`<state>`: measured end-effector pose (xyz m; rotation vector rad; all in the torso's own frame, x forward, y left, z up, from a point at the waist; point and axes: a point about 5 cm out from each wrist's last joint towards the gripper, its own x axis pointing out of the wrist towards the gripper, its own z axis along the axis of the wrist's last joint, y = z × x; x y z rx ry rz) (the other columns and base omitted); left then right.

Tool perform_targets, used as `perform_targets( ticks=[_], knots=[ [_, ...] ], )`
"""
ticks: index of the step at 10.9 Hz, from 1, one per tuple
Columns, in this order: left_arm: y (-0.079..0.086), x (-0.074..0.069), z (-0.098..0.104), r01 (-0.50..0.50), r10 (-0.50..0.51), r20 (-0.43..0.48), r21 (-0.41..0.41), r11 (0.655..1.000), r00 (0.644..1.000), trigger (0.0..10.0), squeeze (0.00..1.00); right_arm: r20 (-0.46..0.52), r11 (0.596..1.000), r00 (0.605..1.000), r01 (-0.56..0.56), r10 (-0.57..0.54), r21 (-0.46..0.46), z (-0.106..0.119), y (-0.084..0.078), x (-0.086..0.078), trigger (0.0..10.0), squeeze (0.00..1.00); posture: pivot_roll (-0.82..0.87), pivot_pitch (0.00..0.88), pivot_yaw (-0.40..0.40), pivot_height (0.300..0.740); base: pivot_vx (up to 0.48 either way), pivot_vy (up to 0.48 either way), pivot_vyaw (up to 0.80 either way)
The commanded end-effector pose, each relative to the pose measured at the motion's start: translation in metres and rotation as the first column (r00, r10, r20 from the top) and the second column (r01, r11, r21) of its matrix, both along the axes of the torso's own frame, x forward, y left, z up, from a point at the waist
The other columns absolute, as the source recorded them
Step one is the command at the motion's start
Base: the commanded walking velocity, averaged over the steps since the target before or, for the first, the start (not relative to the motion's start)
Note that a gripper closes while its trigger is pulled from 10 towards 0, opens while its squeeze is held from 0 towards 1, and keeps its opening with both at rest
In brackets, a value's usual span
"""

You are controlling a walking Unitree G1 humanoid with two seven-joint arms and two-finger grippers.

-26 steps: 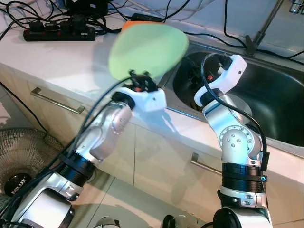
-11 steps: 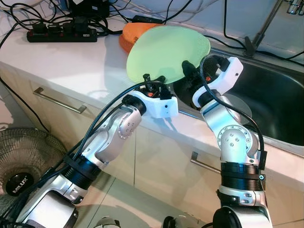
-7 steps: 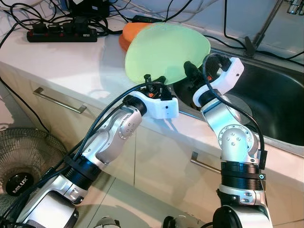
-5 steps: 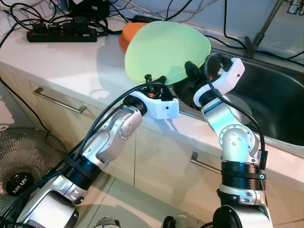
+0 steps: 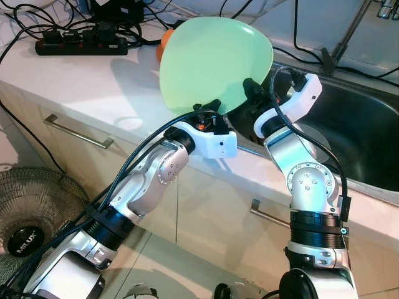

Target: Kitchen organization

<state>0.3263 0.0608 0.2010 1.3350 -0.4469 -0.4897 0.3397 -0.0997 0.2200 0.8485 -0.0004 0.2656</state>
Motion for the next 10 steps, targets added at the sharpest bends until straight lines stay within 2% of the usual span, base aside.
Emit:
perform_targets(
  ticks=[1, 3, 4, 7, 10],
  knots=[
    [-0.002, -0.001, 0.016, 0.021, -0.019, 0.055, -0.038, 0.999, 0.998, 10.0, 1.0, -0.009, 0.999, 1.0, 0.02, -0.02, 0.04, 0.005, 0.005, 0.004, 0.0, 0.0, -0.02, 0.059, -0.073, 0.719, 0.0, 0.0, 0.0],
    [-0.002, -0.001, 0.016, 0.024, -0.021, 0.061, -0.038, 0.999, 0.998, 10.0, 1.0, -0.03, 0.995, 0.997, 0.078, -0.076, 0.06, 0.003, -0.003, 0.007, 0.0, 0.0, -0.02, 0.057, -0.073, 0.719, 0.0, 0.0, 0.0],
    [-0.003, -0.002, 0.016, 0.028, -0.025, 0.061, -0.041, 0.999, 0.998, 10.0, 0.0, -0.041, 0.988, 0.99, 0.134, -0.132, 0.08, 0.004, -0.011, 0.01, 0.0, 0.0, -0.02, 0.054, -0.073, 0.719, 0.0, 0.0, 0.0],
    [-0.004, -0.002, 0.016, 0.035, -0.032, 0.059, -0.048, 0.998, 0.998, 10.0, 0.0, -0.013, 0.951, 0.96, 0.277, -0.278, 0.136, 0.014, -0.039, 0.014, 0.0, 0.0, -0.02, 0.054, -0.074, 0.719, 0.0, 0.0, 0.0],
    [-0.004, -0.003, 0.017, 0.037, -0.034, 0.061, -0.057, 0.998, 0.998, 10.0, 0.0, 0.0, 0.875, 0.906, 0.409, -0.424, 0.258, 0.017, -0.071, 0.012, 0.0, 0.0, -0.02, 0.054, -0.074, 0.719, 0.0, 0.0, 0.0]
  ],
)
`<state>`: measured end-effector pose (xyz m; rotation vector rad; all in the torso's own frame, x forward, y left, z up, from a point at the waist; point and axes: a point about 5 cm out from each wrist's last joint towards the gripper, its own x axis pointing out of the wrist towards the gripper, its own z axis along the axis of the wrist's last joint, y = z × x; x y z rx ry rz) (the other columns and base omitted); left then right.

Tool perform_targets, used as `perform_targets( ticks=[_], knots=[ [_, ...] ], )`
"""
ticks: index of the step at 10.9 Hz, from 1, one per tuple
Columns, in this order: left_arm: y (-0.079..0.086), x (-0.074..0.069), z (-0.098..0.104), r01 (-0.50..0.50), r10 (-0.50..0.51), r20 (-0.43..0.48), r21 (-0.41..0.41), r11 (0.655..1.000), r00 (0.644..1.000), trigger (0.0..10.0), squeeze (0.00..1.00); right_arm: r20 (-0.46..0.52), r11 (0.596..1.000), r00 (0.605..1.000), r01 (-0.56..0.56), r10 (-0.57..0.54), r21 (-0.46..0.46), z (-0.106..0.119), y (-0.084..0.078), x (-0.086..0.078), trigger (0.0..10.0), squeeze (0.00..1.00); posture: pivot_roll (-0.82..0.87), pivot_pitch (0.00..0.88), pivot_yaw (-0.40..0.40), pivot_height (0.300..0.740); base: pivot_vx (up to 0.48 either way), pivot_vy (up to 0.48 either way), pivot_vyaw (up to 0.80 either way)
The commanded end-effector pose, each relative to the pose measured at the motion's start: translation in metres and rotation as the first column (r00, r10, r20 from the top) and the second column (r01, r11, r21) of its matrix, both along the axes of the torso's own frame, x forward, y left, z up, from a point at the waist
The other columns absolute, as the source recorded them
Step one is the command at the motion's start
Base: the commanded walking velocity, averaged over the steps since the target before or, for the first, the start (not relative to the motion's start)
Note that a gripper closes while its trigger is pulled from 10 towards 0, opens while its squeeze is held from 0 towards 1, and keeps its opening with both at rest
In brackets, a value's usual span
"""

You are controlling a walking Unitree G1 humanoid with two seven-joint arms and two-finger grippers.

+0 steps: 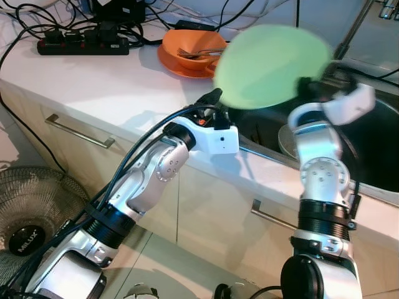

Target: Kitchen organization

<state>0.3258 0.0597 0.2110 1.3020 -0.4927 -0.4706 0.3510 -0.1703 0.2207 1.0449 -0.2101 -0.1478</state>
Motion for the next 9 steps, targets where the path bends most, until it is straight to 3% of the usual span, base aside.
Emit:
perform_targets(
  ticks=[1, 3, 4, 5, 6, 9],
  knots=[
    [-0.002, -0.002, 0.007, 0.02, -0.019, 0.025, -0.024, 1.0, 1.0, 10.0, 0.0, 0.071, 0.998, 0.996, 0.052, -0.054, 0.035, 0.016, -0.011, -0.001, 0.0, 0.0, -0.02, 0.054, -0.072, 0.719, 0.0, 0.0, 0.0],
    [0.0, -0.001, 0.004, 0.003, -0.006, -0.028, -0.093, 0.996, 1.0, 10.0, 0.0, 0.027, 0.992, 0.992, 0.122, -0.122, -0.013, 0.005, -0.026, -0.001, 0.0, 0.0, -0.02, 0.055, -0.072, 0.719, 0.0, 0.0, 0.0],
    [0.006, 0.001, 0.001, -0.034, 0.01, -0.115, -0.209, 0.977, 0.993, 10.0, 0.0, 0.008, 0.989, 0.991, 0.137, -0.136, -0.064, 0.0, -0.03, 0.0, 10.0, 0.0, -0.02, 0.058, -0.072, 0.719, 0.0, 0.0, 0.0],
    [0.014, 0.005, -0.006, -0.127, 0.017, -0.271, -0.395, 0.91, 0.963, 10.0, 0.0, -0.027, 0.98, 0.988, 0.149, -0.154, -0.134, -0.007, -0.034, 0.001, 10.0, 0.0, -0.01, 0.058, -0.073, 0.719, 0.0, 0.0, 0.0],
    [0.02, 0.006, -0.011, -0.18, 0.008, -0.344, -0.473, 0.862, 0.939, 10.0, 0.0, -0.069, 0.963, 0.984, 0.148, -0.167, -0.226, -0.017, -0.034, 0.004, 10.0, 0.0, -0.01, 0.058, -0.073, 0.719, 0.0, 0.0, 0.0],
    [0.021, 0.003, -0.02, -0.23, -0.045, -0.437, -0.555, 0.8, 0.898, 10.0, 0.0, -0.158, 0.902, 0.971, 0.1, -0.181, -0.42, -0.038, -0.031, 0.01, 10.0, 0.0, -0.01, 0.058, -0.08, 0.719, 0.0, 0.0, 0.0]
  ],
)
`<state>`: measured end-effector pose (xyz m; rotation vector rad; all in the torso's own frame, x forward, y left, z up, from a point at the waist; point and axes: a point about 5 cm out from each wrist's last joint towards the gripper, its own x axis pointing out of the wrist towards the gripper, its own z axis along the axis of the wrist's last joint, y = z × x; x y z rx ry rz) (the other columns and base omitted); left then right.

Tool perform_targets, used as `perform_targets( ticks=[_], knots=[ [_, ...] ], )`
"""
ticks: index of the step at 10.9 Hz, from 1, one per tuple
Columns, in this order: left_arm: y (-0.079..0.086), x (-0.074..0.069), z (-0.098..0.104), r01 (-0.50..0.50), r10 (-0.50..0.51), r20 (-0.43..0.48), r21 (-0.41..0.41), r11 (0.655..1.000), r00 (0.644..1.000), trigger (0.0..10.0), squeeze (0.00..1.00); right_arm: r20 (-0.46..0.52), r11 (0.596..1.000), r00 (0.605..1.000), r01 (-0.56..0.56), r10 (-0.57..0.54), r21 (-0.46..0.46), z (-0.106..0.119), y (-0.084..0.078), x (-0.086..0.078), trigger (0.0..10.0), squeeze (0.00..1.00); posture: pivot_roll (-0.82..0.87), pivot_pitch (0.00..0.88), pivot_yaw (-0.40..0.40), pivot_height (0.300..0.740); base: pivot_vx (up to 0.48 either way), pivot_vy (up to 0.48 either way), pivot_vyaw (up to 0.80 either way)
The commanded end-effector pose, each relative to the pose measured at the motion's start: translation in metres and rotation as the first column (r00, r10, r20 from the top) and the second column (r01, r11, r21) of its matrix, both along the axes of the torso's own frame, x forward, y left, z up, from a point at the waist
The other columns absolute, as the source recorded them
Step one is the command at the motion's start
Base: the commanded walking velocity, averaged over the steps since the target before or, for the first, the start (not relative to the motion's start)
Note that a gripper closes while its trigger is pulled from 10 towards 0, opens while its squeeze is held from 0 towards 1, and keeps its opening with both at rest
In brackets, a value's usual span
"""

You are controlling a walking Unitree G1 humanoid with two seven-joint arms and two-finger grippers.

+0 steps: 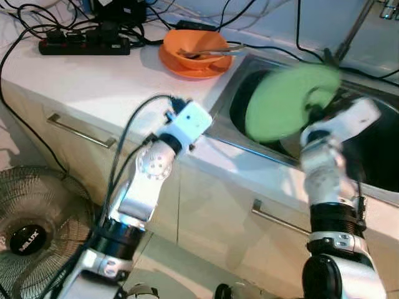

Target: Kitchen organization

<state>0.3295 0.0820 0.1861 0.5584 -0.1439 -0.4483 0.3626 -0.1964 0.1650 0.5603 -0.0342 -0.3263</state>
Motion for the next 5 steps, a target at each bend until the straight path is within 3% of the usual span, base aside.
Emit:
perform_targets(
  ticks=[1, 5],
  knots=[
    [-0.001, -0.002, 0.002, 0.008, -0.008, -0.013, -0.034, 0.999, 1.0, 10.0, 0.0, 0.051, 0.998, 0.999, 0.01, -0.006, -0.066, 0.012, -0.003, 0.003, 10.0, 0.0, -0.01, 0.058, -0.08, 0.719, 0.0, 0.0, 0.0],
    [-0.003, -0.006, 0.001, 0.015, -0.019, -0.058, -0.082, 0.997, 0.998, 10.0, 0.0, -0.09, 0.986, 0.992, -0.095, 0.083, -0.138, -0.011, 0.014, 0.018, 10.0, 0.0, 0.0, 0.057, -0.092, 0.719, 0.0, 0.0, 0.0]
  ],
)
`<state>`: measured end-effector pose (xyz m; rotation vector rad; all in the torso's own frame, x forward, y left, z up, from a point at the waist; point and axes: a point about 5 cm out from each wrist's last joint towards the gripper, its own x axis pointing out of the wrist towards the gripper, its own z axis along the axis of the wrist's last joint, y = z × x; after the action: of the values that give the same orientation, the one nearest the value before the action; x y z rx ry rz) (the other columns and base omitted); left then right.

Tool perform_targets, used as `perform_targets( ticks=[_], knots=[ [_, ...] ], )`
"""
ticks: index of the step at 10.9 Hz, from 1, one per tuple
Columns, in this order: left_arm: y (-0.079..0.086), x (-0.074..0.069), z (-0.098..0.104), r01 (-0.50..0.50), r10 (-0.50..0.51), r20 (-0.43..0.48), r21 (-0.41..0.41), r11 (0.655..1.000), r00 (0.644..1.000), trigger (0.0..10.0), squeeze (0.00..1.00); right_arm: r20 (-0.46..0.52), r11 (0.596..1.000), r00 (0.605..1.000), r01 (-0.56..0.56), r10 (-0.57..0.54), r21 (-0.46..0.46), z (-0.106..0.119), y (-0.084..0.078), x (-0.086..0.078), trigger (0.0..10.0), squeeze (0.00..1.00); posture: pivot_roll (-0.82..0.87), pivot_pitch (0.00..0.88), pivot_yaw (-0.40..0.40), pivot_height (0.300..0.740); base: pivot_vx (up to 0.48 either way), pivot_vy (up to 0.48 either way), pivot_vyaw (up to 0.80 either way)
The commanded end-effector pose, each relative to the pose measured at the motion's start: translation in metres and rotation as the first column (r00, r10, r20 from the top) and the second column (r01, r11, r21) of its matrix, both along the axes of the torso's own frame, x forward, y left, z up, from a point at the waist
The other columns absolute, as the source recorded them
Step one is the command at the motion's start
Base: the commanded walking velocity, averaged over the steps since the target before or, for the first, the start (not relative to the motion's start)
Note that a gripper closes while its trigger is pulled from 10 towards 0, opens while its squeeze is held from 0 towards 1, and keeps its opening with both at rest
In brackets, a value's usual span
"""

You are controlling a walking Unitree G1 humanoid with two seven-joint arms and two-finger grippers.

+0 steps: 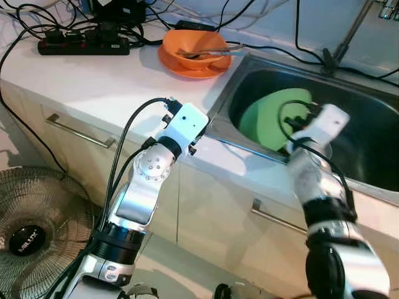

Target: Kitchen organization

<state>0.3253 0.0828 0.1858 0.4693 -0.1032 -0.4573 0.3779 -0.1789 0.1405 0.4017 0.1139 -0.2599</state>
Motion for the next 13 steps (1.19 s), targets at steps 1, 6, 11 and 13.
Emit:
perform_targets(
  ticks=[1, 6, 11, 13],
  knots=[
    [-0.005, -0.004, 0.002, 0.017, -0.017, -0.001, -0.026, 1.0, 1.0, 10.0, 0.0, 0.025, 0.998, 0.999, -0.032, 0.033, -0.057, 0.007, 0.002, 0.004, 10.0, 0.0, 0.0, 0.054, -0.095, 0.719, 0.0, 0.0, 0.0],
    [-0.006, -0.008, 0.002, 0.012, -0.013, -0.019, -0.046, 0.999, 1.0, 10.0, 0.0, -0.076, 0.992, 0.991, -0.113, 0.109, -0.049, -0.018, 0.015, 0.004, 10.0, 0.95, 0.01, 0.046, -0.102, 0.719, 0.0, 0.0, 0.0],
    [-0.005, -0.009, 0.001, 0.005, -0.006, -0.029, -0.042, 0.999, 1.0, 10.0, 0.0, -0.074, 0.989, 0.99, -0.127, 0.121, -0.081, -0.016, 0.017, 0.007, 10.0, 1.0, 0.01, 0.05, -0.103, 0.719, 0.0, 0.0, 0.0],
    [-0.005, -0.009, 0.0, 0.006, -0.007, -0.029, -0.03, 1.0, 1.0, 10.0, 0.0, -0.064, 0.98, 0.992, -0.119, 0.11, -0.161, -0.011, 0.016, 0.009, 10.0, 0.0, 0.01, 0.057, -0.102, 0.719, 0.0, 0.0, 0.0]
  ],
)
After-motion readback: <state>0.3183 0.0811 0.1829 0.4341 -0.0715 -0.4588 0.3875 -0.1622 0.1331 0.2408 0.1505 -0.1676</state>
